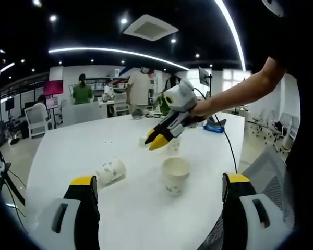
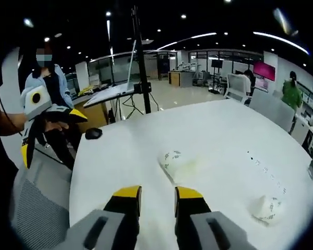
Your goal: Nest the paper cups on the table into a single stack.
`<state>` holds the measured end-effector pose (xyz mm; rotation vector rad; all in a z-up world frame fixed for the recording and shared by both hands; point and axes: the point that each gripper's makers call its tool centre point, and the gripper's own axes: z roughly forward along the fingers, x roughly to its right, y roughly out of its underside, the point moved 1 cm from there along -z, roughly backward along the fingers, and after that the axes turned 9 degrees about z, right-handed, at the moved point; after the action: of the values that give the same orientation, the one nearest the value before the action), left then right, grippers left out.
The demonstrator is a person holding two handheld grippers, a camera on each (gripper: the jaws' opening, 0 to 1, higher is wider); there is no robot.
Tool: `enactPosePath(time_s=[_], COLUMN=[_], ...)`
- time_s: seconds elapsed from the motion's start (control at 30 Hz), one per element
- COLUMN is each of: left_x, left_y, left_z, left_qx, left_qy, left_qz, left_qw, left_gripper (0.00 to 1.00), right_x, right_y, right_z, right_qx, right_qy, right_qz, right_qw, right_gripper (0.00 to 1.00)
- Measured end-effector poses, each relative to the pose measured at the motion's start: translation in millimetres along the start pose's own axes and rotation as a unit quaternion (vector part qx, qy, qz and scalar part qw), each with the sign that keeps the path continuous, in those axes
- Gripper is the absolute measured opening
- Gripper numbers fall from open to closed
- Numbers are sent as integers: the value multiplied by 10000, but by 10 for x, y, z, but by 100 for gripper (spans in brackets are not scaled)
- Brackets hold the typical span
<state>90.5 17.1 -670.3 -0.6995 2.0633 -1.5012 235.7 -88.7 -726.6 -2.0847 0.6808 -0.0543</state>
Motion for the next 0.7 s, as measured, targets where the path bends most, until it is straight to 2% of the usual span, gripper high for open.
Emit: enactPosePath(time_s=[0.53, 0.7], left_x=[-69, -79], left_y=[47, 55], left_z=[34, 49], left_qx=[-114, -141], left_qy=[-10, 6], left_qz=[-95, -114], left_qw=[9999, 9998], left_gripper=[99, 99], right_x=[167, 283], right_y=[-10, -24], right_z=[309, 426], right_qx=[292, 434], right_qy=[-1, 1], right_qz=[471, 687], right_qw=[9985, 9967], right_gripper=[26, 26])
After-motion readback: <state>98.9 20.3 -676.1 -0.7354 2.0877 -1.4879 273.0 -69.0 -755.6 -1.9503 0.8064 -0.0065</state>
